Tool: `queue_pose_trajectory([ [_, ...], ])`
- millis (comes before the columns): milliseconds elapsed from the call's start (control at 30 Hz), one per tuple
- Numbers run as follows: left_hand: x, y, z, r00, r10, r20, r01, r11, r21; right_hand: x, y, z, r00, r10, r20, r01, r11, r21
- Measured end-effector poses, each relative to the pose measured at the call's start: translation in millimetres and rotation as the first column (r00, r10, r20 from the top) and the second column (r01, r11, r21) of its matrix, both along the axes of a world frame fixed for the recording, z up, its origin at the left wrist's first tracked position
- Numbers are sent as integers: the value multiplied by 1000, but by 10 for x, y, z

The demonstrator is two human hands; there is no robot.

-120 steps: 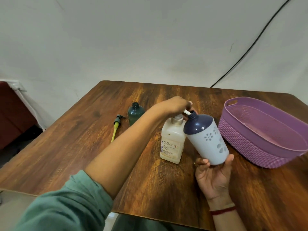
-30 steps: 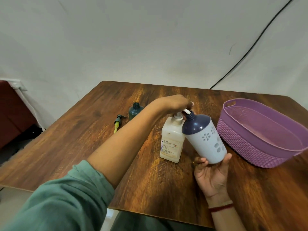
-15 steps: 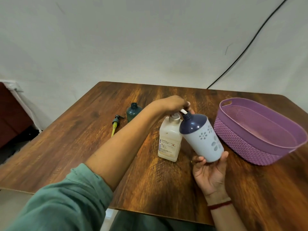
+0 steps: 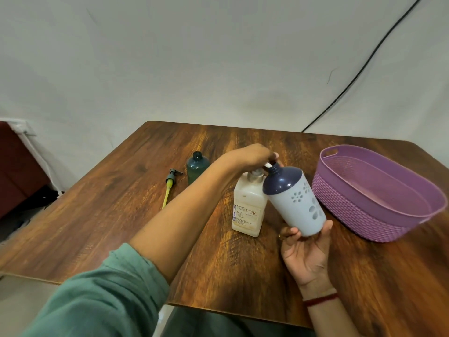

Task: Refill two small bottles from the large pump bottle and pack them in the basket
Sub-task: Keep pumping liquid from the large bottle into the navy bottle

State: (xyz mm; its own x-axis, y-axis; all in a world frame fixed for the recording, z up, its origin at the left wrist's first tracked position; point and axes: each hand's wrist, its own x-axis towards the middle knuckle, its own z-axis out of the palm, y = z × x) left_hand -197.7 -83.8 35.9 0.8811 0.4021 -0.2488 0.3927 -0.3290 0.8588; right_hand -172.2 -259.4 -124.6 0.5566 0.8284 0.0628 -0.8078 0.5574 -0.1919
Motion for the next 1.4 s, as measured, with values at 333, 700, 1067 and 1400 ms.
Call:
queue_pose_trajectory([
  [333,-67,24,105,998,-64,-13,65,997,47,-32,-10,111,999,-27,33,30,995,-93],
  [700,-1,17,17,1000,-5,17,4,999,49,41,-4,151,999,-26,35,29,995,-92],
  [1067,28,54,-85,997,37,63,-35,999,-32,63,18,120,999,-35,33,38,996,-86],
  [1400,-9,61,34,998,-61,13,60,997,49,41,50,101,1000,1,-1,-1,999,-45],
])
